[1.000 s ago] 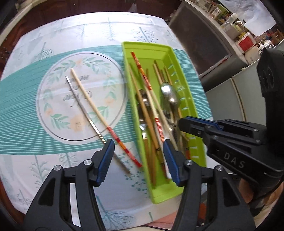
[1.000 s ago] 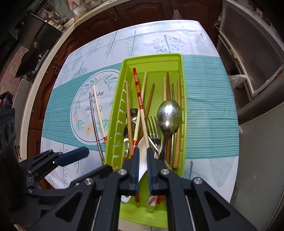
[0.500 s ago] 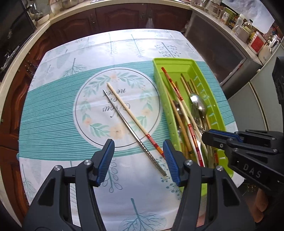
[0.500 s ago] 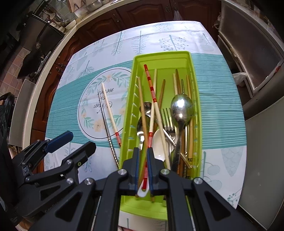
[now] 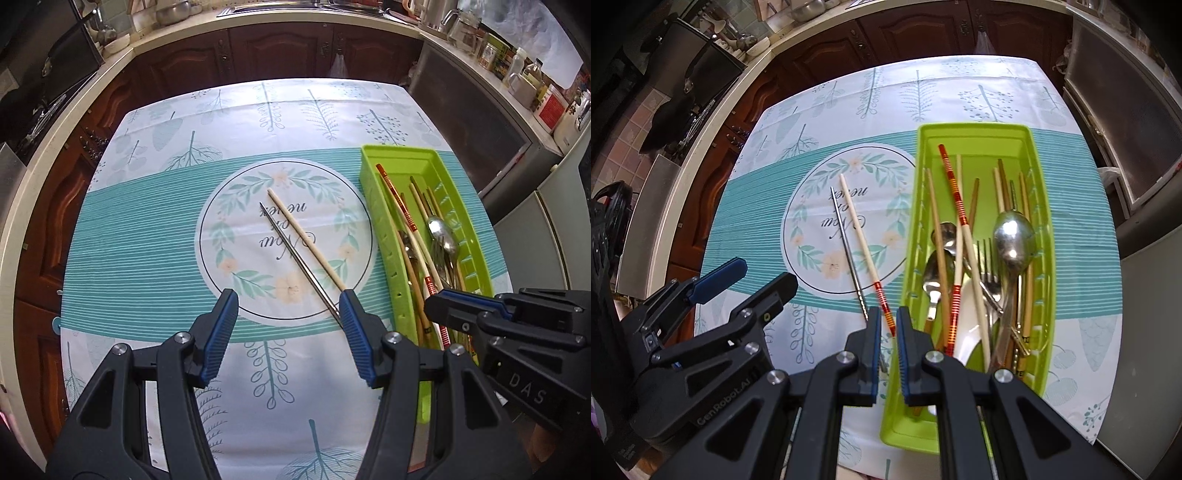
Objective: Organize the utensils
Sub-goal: 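Grasp a metal chopstick with the left tool while the right tool grasps a red-tipped wooden chopstick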
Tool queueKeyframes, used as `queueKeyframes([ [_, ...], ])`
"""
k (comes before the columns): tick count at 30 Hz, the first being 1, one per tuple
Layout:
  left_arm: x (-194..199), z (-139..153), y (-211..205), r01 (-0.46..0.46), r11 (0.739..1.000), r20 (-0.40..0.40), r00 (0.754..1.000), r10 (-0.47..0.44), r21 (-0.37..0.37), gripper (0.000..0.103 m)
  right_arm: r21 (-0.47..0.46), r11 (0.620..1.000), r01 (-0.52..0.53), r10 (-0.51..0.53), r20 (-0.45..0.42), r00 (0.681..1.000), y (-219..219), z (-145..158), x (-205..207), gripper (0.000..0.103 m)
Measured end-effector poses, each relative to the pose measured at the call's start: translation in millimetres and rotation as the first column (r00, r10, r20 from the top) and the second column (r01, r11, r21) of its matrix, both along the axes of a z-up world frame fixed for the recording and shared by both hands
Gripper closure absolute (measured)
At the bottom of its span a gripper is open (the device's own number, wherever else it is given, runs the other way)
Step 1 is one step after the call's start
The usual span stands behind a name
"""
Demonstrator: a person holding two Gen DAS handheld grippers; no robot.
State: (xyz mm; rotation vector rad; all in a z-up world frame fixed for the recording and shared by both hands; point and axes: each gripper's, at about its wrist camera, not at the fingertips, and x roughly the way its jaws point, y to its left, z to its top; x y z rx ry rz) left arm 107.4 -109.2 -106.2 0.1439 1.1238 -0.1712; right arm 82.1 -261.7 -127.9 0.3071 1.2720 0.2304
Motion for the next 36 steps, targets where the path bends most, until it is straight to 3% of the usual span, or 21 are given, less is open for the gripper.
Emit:
queueKeyframes([
  [11,21,-8,38,-0.008,1.0,-0.032,0.999,0.008,-0.003,0.045,0.014,1.0,-0.021,0.021,-0.024,0.999,28,-1,27,0.094],
  [15,32,-20,53,-0.034,0.999,-0.069,0.997,0.034,-0.008,0.045,0.013,1.0,-0.015,0.016,-0.032,0.999,35,-4,41,0.075],
  [16,35,-23,56,-0.044,0.999,-0.08,0.996,0.043,-0.015,0.045,0.008,1.0,-0.016,0.017,-0.033,0.999,37,-5,46,0.075],
  [19,43,-32,68,-0.076,0.996,-0.118,0.991,0.069,-0.056,0.045,0.0,1.0,-0.03,0.03,-0.048,0.998,46,-12,61,0.075],
  [25,51,-42,82,-0.12,0.988,-0.162,0.981,0.103,-0.102,0.045,-0.105,0.987,-0.123,0.113,-0.093,0.989,68,-36,87,0.075],
  [36,51,-57,84,-0.146,0.977,-0.232,0.967,0.107,-0.157,0.045,-0.274,0.914,-0.3,0.246,-0.214,0.945,94,-69,90,0.088],
])
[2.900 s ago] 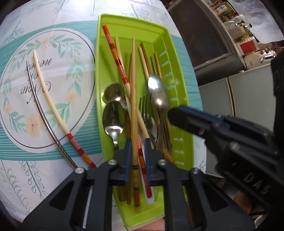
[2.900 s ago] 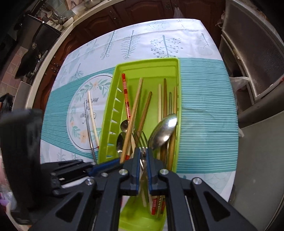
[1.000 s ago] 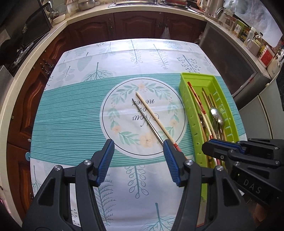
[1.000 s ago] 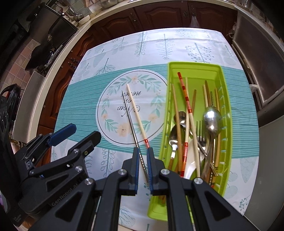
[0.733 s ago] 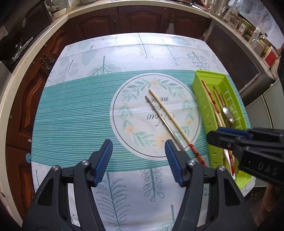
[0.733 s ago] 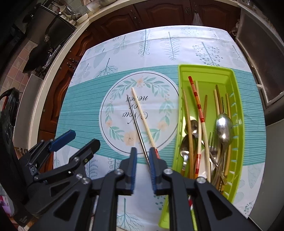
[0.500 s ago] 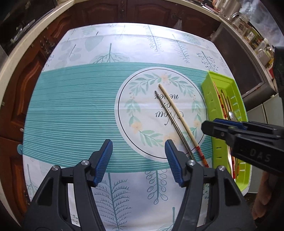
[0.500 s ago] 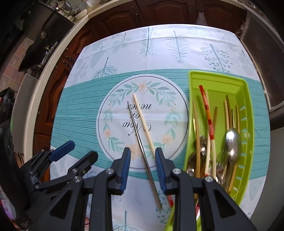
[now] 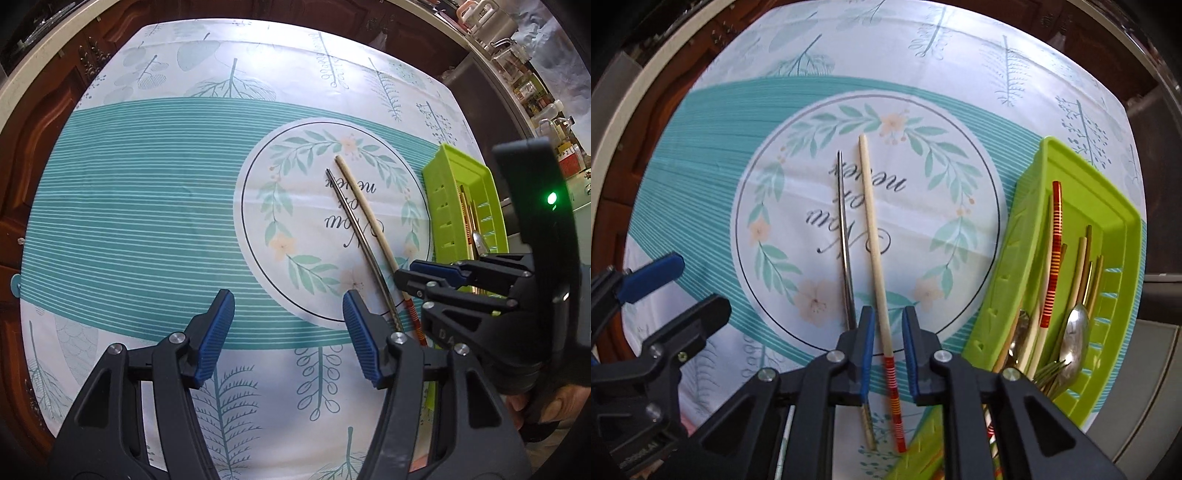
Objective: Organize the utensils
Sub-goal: 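Grasp a metal chopstick with the left tool while the right tool grasps a red-tipped wooden chopstick, then carry both chopsticks over the green tray with both tools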
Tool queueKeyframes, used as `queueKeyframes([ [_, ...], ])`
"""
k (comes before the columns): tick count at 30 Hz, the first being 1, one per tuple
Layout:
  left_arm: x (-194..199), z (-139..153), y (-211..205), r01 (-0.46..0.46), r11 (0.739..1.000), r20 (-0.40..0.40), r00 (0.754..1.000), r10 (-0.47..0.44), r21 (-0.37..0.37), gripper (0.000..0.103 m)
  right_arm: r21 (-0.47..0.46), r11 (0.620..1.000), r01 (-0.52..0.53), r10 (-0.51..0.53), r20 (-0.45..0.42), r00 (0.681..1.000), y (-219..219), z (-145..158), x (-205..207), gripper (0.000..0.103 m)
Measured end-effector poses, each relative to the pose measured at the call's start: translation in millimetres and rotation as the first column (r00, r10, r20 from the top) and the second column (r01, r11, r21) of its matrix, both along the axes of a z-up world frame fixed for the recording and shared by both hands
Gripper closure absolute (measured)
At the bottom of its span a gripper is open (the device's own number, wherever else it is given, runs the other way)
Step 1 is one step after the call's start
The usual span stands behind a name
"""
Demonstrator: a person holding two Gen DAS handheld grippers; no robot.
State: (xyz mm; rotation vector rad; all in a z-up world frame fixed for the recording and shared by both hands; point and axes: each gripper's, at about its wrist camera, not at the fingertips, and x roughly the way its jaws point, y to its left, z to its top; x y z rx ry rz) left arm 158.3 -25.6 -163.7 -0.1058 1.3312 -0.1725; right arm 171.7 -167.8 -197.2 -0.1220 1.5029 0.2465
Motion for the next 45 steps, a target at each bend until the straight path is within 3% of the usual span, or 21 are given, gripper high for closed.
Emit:
queueKeyframes([
  [5,2,-1,-1,-0.01,1.0,-0.012,1.0,0.01,-0.01,0.045,-0.06,0.996,-0.06,0.059,-0.004,0.998,10,-8,-6,0.091],
  [7,3,-2,-1,-0.02,1.0,-0.02,1.0,0.02,-0.011,0.045,-0.053,0.996,-0.065,0.065,-0.001,0.998,13,-8,-6,0.098],
  [10,5,-4,-5,-0.025,1.0,-0.032,0.999,0.025,-0.008,0.045,-0.037,0.998,-0.046,0.046,0.011,0.999,13,-8,-6,0.098],
  [13,9,-9,-12,-0.026,1.0,-0.056,0.998,0.025,-0.001,0.045,0.07,0.997,0.045,-0.044,-0.025,0.999,-8,-7,-5,0.098],
  [17,17,-18,-27,-0.028,0.999,-0.088,0.996,0.029,0.018,0.048,0.22,0.963,0.155,-0.139,-0.088,0.986,-32,-8,-4,0.098],
  [20,22,-24,-33,-0.039,0.999,-0.098,0.994,0.042,0.031,0.048,0.272,0.938,0.215,-0.195,-0.099,0.976,-43,-8,-7,0.098],
  [23,26,-29,-39,-0.034,0.999,-0.111,0.993,0.038,0.035,0.049,0.304,0.913,0.272,-0.252,-0.104,0.962,-53,-6,-13,0.098],
  [34,31,-37,-87,-0.026,0.997,-0.134,0.99,0.036,0.073,0.049,0.35,0.885,0.307,-0.336,0.024,0.942,-85,44,-40,0.098],
  [43,23,-48,-129,-0.013,0.984,-0.143,0.989,0.04,0.179,0.073,0.386,0.851,0.356,-0.408,0.059,0.911,-124,56,-66,0.098],
  [45,21,-47,-136,-0.004,0.977,-0.137,0.99,0.034,0.212,0.095,0.395,0.845,0.361,-0.416,0.062,0.907,-128,57,-69,0.098],
])
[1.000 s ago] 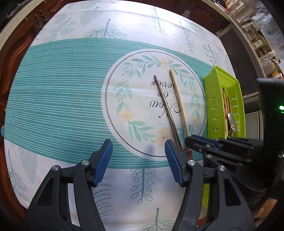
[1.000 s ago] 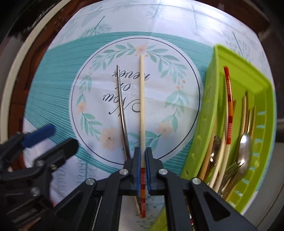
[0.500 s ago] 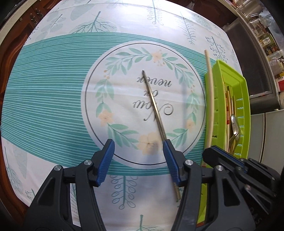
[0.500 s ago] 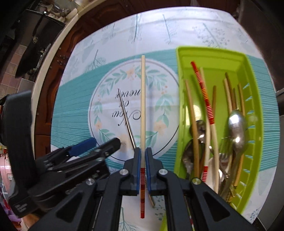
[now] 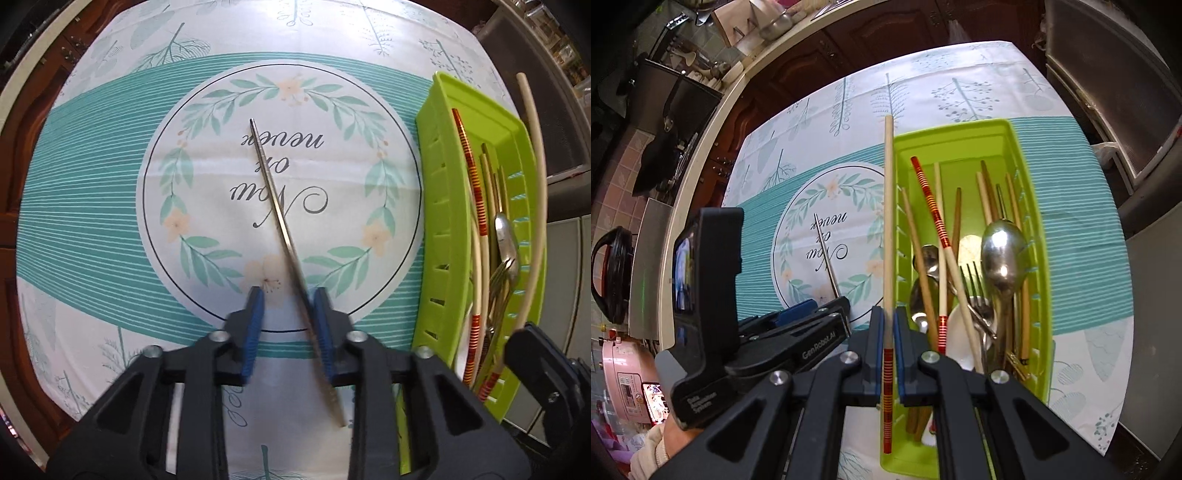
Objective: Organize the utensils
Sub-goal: 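Carry both chopsticks over the green tray with both tools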
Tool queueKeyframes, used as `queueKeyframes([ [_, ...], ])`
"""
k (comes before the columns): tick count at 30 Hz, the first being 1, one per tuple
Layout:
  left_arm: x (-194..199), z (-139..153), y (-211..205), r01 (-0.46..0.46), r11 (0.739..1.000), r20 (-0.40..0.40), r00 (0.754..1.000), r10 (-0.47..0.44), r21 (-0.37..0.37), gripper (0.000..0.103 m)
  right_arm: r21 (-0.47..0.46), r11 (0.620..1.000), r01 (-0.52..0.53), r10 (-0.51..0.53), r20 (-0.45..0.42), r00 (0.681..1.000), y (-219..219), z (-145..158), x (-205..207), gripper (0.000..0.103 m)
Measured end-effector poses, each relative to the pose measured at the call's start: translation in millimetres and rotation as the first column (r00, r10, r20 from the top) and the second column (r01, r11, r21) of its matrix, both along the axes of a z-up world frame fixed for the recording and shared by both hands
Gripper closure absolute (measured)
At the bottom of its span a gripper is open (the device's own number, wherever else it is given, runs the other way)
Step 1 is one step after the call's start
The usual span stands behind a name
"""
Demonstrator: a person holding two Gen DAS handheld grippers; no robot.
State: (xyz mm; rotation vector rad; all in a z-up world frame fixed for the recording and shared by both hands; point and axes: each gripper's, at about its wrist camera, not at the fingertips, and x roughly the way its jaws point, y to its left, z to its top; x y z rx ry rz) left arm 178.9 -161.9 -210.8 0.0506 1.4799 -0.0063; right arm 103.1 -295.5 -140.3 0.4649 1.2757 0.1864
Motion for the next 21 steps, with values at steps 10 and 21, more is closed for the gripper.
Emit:
queueKeyframes([
  [10,-6,11,5,0.025,0.987,-0.054,0.998,-0.034,-0.158,0.1,0.049,0.998,0.03,-0.031,0.011,0.999,-14,-4,-8,0.098],
  [21,-31,79,-4,0.064,0.931,-0.041,0.996,-0.084,-0.359,0.1,0.032,0.999,0.03,-0.031,0.041,0.999,-30,7,-16,0.098],
])
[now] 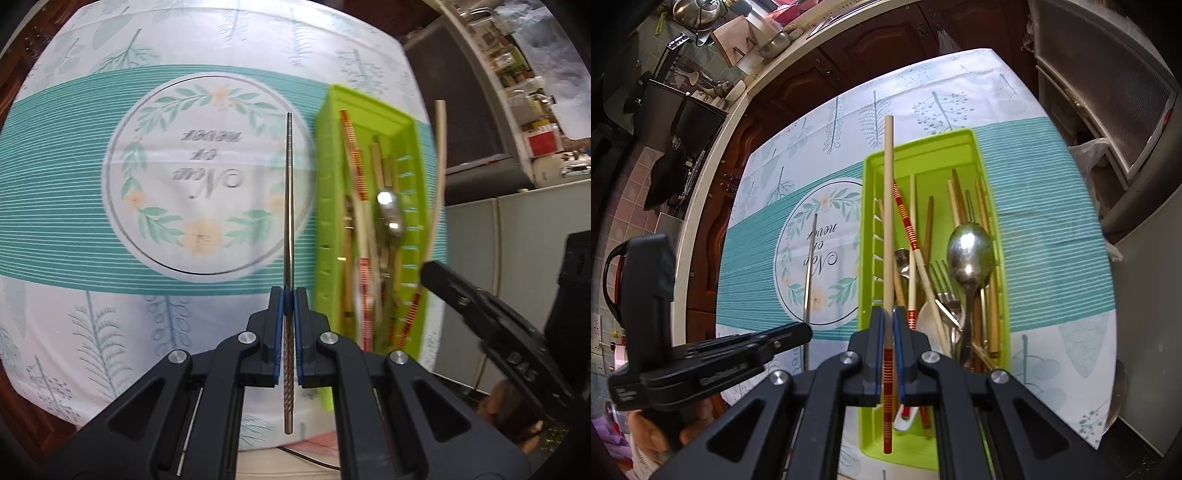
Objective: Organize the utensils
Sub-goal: 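Carry both chopsticks over the green tray with both tools, then lower both chopsticks into the green tray and open both tools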
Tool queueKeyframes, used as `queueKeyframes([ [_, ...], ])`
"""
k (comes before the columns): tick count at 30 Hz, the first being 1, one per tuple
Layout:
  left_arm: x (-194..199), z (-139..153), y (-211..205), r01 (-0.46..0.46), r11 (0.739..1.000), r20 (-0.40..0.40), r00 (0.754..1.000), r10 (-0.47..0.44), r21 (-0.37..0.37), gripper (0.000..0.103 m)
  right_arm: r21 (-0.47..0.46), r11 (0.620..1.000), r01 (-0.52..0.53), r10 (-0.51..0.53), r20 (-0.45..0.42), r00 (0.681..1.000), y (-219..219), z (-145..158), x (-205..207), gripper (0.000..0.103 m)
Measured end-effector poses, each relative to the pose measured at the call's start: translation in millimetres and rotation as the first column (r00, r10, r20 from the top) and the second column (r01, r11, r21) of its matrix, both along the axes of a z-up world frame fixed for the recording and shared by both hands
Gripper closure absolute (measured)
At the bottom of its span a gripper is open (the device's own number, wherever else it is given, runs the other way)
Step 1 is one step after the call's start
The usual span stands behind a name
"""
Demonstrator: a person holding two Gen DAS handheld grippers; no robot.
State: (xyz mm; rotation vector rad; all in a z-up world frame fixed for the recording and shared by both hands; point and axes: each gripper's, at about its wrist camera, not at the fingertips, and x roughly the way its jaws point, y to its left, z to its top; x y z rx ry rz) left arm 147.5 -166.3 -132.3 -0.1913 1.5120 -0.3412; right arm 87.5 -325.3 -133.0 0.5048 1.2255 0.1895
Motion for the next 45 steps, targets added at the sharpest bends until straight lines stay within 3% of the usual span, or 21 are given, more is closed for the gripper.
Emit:
queueKeyframes([
  [3,-6,13,-19,0.028,0.999,0.023,0.999,-0.027,-0.038,0.1,-0.036,0.999,-0.008,0.008,-0.003,1.0,-6,2,-1,0.098],
  [7,-8,18,-48,0.067,0.997,0.054,0.996,-0.065,-0.035,0.1,-0.091,0.996,-0.015,0.013,-0.024,1.0,-14,-4,-2,0.098],
  [16,-1,-14,-69,0.087,0.996,0.05,0.995,-0.086,-0.018,0.099,-0.143,0.988,-0.053,0.038,-0.11,0.993,-19,-24,0,0.097],
  [17,-1,-16,-69,0.096,0.995,0.054,0.994,-0.096,-0.012,0.094,-0.134,0.99,-0.048,0.033,-0.113,0.993,-20,-25,1,0.097],
  [21,-6,-5,-62,0.105,0.994,0.114,0.988,-0.105,0.006,0.059,-0.109,0.994,-0.02,0.008,-0.105,0.994,-27,-24,-1,0.096],
  [25,-12,7,-51,0.134,0.991,0.158,0.978,-0.137,0.03,0.054,-0.082,0.997,0.009,-0.017,-0.092,0.996,-32,-21,-5,0.096],
  [34,-46,22,-17,0.205,0.949,0.294,0.916,-0.272,0.24,0.053,-0.032,0.999,0.012,-0.014,-0.055,0.998,-25,-12,-22,0.096],
  [38,-60,30,3,0.178,0.948,0.347,0.899,-0.266,0.266,0.045,-0.02,1.0,0.007,-0.008,-0.019,1.0,-16,-5,-31,0.096],
  [39,-63,33,6,0.168,0.949,0.361,0.895,-0.261,0.268,0.039,-0.016,1.0,0.007,-0.008,-0.006,1.0,-13,-3,-34,0.092],
  [42,-76,44,17,0.13,0.949,0.42,0.873,-0.247,0.287,0.033,-0.016,1.0,0.016,-0.015,0.034,0.999,-3,2,-44,0.078],
  [45,-90,56,27,0.084,0.949,0.48,0.847,-0.228,0.304,0.028,-0.048,0.999,0.023,-0.019,0.076,0.997,8,9,-54,0.078],
])
